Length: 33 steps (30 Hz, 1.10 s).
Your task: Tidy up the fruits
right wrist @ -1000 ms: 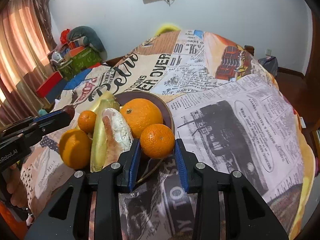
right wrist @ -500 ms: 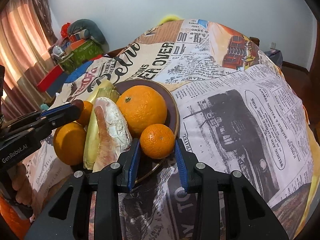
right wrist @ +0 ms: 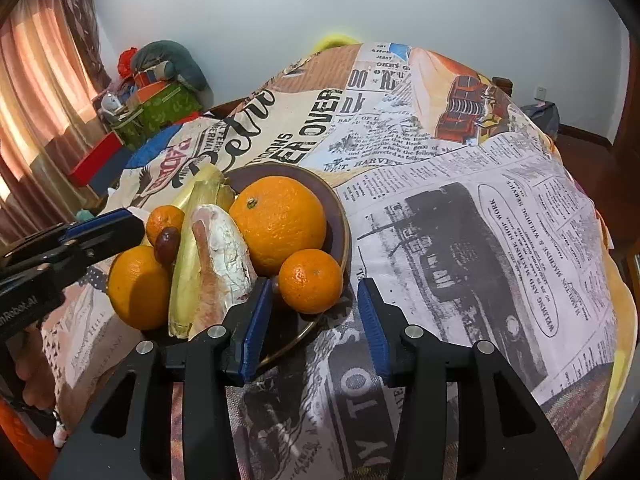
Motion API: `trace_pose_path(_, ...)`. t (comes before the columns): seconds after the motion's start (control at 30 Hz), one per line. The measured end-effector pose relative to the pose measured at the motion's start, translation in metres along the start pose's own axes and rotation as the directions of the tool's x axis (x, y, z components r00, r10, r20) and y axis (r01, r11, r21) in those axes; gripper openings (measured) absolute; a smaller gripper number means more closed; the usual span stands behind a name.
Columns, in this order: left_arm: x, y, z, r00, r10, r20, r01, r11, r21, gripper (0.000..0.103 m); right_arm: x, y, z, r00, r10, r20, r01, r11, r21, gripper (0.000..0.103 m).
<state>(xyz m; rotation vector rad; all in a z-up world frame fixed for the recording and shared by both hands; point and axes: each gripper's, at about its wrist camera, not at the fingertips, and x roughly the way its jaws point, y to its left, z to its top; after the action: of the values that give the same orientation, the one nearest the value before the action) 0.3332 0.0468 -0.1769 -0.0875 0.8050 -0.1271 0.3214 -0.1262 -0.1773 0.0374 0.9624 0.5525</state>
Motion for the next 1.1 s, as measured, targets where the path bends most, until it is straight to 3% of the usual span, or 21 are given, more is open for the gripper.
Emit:
trace_pose_path(0.2, -0.040, -0.004, 0.003, 0.998, 0.006, 0.067, -0.006, 1.000, -0.005, 0.028, -0.026, 0.005, 0.002, 0.999, -0.011, 0.047, 0.012, 1.000, -0.007, 0.042)
trace_pose_path(0.4, -0.107, -0.014, 0.006, 0.982, 0.005, 0.187, -0.004, 1.000, -0.005, 0.028, -0.090, 0.029, 0.010, 0.984, -0.015, 0.177, 0.023, 0.999, -0.047, 0.042)
trace_pose_path(0.57, -0.169, -0.026, 0.002, 0.953, 0.009, 0.302, -0.012, 1.000, 0.009, 0.031, -0.160, 0.057, 0.009, 0.944, -0.003, 0.329, 0.032, 0.996, -0.083, 0.049)
trace_pose_path(0.7, -0.216, -0.037, -0.009, 0.921, 0.036, 0.387, -0.045, 0.999, 0.013, 0.034, -0.213, 0.080, 0.000, 0.890, 0.004, 0.455, 0.048, 0.993, -0.104, 0.059)
trace_pose_path(0.87, -0.255, -0.051, -0.024, 0.887, 0.049, 0.460, -0.069, 0.997, 0.027, 0.058, -0.262, 0.101, -0.019, 0.828, 0.019, 0.560, 0.062, 0.990, -0.125, 0.062)
trace_pose_path(0.93, -0.270, -0.057, -0.031, 0.875, 0.039, 0.482, -0.066, 0.997, 0.039, 0.060, -0.272, 0.106, -0.025, 0.812, 0.016, 0.584, 0.072, 0.989, -0.127, 0.073)
trace_pose_path(1.1, -0.291, -0.065, -0.042, 0.853, 0.049, 0.520, -0.080, 0.996, 0.039, 0.087, -0.282, 0.114, -0.039, 0.787, -0.009, 0.616, 0.108, 0.986, -0.124, 0.088)
